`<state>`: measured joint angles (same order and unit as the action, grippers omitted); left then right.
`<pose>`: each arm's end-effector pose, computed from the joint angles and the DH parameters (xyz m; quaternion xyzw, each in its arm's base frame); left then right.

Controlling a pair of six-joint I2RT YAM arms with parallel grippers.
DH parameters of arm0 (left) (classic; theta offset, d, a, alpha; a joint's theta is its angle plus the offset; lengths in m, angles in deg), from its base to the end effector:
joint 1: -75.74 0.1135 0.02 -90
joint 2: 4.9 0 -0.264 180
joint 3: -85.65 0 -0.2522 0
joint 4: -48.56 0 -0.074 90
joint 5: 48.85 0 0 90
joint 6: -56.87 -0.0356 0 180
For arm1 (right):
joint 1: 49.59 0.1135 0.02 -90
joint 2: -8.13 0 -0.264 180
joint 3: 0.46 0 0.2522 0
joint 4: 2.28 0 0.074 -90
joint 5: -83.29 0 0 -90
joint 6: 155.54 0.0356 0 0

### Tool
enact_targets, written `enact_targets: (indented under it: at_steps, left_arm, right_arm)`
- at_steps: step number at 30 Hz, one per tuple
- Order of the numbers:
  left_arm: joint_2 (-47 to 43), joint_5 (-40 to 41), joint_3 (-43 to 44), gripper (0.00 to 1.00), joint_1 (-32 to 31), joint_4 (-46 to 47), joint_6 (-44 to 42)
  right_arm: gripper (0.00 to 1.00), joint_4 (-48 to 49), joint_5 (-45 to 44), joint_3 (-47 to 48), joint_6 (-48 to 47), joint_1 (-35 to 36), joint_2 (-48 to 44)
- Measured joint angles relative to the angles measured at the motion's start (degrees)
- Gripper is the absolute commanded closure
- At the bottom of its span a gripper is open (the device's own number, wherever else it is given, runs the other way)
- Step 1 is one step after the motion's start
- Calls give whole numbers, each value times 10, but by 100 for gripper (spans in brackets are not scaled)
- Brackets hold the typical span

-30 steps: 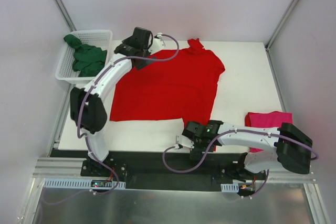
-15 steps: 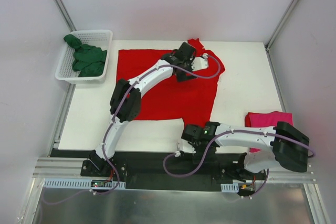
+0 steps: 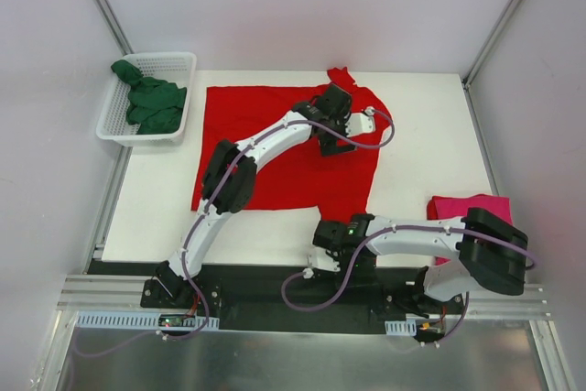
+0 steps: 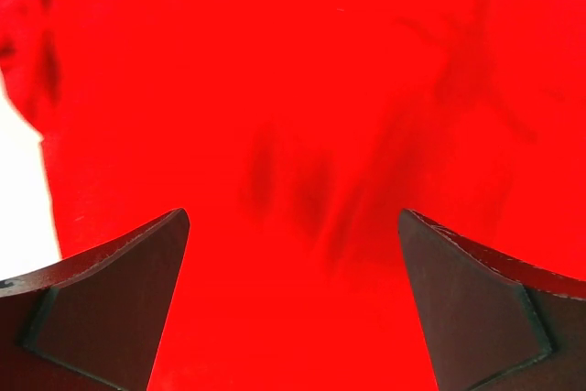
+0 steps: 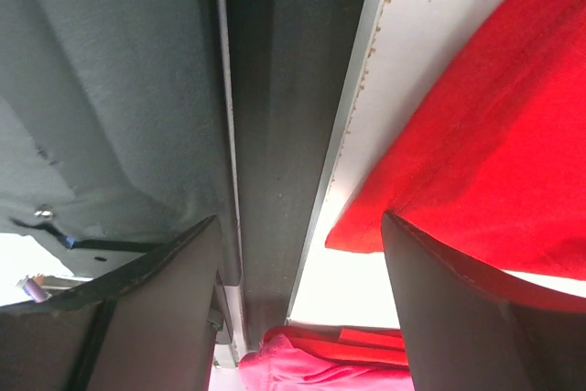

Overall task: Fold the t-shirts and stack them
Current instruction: Flatten out the tshirt

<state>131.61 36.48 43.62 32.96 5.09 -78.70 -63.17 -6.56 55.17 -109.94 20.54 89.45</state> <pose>0.3980 -0.3723 0.2283 0.6480 0.6431 -0.0273 0.4071 0.0726 0.2013 0.1557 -0.8408 0.5405 0.0079 0.0288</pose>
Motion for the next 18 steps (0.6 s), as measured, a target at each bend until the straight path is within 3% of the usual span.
enact_targets:
  at_steps: [12, 18]
  left_arm:
    - [25, -23, 0, 1, -8, -2, 2]
    - [28, -23, 0, 1, -12, -2, -1]
  right_arm:
    - [29, 6, -56, 7, 28, 1, 27]
    - [31, 3, -43, 43, 29, 1, 32]
